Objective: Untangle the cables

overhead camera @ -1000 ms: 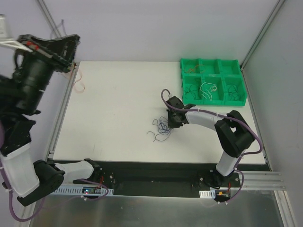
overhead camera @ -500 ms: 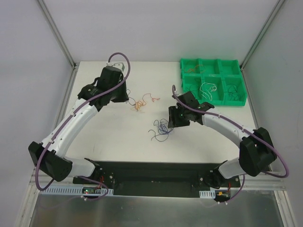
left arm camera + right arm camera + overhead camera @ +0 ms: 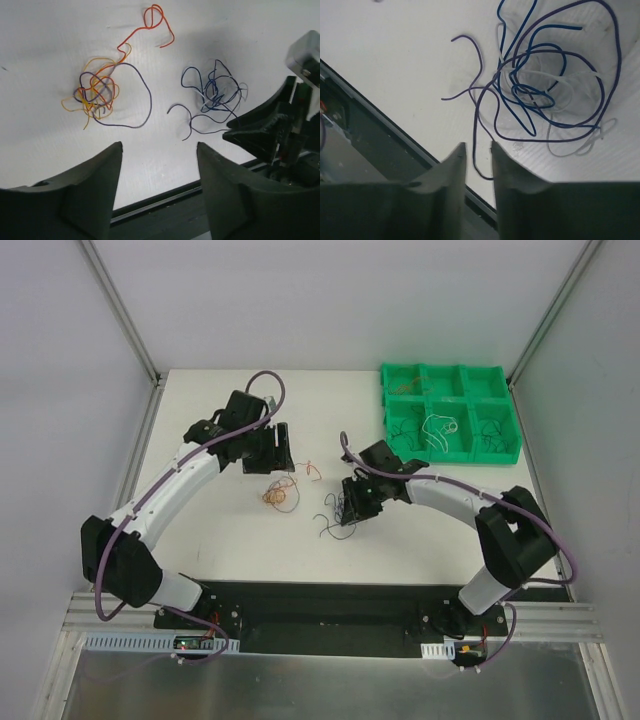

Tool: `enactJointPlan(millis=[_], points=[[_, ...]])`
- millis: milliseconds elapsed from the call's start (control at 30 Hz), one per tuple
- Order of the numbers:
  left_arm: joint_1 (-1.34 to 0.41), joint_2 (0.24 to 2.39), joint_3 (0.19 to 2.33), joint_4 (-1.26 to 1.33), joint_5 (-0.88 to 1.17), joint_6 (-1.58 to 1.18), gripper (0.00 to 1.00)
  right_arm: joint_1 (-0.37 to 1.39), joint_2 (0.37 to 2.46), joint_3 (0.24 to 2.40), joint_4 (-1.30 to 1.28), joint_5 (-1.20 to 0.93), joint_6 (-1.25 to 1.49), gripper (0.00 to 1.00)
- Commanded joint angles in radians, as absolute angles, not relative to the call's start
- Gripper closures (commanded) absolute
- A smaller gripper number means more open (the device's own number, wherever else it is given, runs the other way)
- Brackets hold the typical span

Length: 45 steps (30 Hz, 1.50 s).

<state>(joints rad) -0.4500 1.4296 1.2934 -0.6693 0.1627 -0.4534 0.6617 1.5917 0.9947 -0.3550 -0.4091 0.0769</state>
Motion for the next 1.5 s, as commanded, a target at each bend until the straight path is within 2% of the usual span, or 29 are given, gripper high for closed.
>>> enactJointPlan(millis=[0, 33, 67, 233, 267, 333, 367, 500, 567, 700, 733, 800, 867, 1033, 1267, 1367, 1467], points=[[-0.443, 1.329, 1.312, -0.623, 0.207, -0.439, 0.29, 0.666, 1.617, 1.089, -0.366, -0.506, 0.074, 0.88], [-0.443, 1.313, 1.309, -0.603, 0.222, -0.430, 0.27, 0.664, 1.600, 1.115, -0.391, -0.518, 0.068, 0.98], [-0.443, 1.304, 1.304, -0.577, 0.251, -0.420, 0.27, 0.663, 1.563, 1.136, -0.405, -0.535, 0.064, 1.00], [-0.443, 1.273, 1.163, -0.265, 0.526, -0.426, 0.26, 0.640, 1.401, 1.219, -0.431, -0.676, 0.069, 1.00], [-0.445, 1.282, 1.140, -0.211, 0.581, -0.440, 0.23, 0.640, 1.376, 1.239, -0.445, -0.690, 0.074, 1.00], [-0.459, 1.304, 1.112, -0.122, 0.638, -0.443, 0.10, 0.638, 1.352, 1.279, -0.449, -0.704, 0.101, 1.00], [-0.472, 1.311, 1.106, -0.100, 0.640, -0.433, 0.08, 0.640, 1.342, 1.301, -0.451, -0.704, 0.113, 1.00], [-0.517, 1.350, 1.083, -0.003, 0.707, -0.403, 0.08, 0.638, 1.319, 1.396, -0.465, -0.654, 0.140, 1.00], [-0.528, 1.379, 1.075, 0.038, 0.729, -0.411, 0.11, 0.637, 1.319, 1.452, -0.469, -0.649, 0.146, 1.00], [-0.532, 1.454, 1.097, 0.074, 0.638, -0.462, 0.18, 0.638, 1.339, 1.534, -0.468, -0.705, 0.186, 1.00], [-0.532, 1.489, 1.115, 0.077, 0.615, -0.471, 0.22, 0.640, 1.344, 1.557, -0.469, -0.715, 0.199, 1.00], [-0.532, 1.572, 1.167, 0.028, 0.556, -0.476, 0.40, 0.640, 1.350, 1.615, -0.491, -0.713, 0.204, 1.00], [-0.529, 1.653, 1.206, -0.050, 0.509, -0.465, 0.52, 0.638, 1.351, 1.698, -0.517, -0.704, 0.209, 1.00], [-0.502, 1.815, 1.252, -0.204, 0.514, -0.451, 0.69, 0.638, 1.365, 1.972, -0.543, -0.663, 0.227, 1.00], [-0.477, 1.819, 1.169, -0.225, 0.468, -0.414, 0.76, 0.630, 1.401, 2.342, -0.541, -0.568, 0.199, 1.00], [-0.474, 1.789, 1.137, -0.241, 0.430, -0.393, 0.76, 0.614, 1.376, 2.370, -0.535, -0.511, 0.173, 1.00], [-0.471, 1.760, 1.118, -0.259, 0.402, -0.376, 0.76, 0.591, 1.312, 2.269, -0.569, -0.419, 0.123, 1.00]])
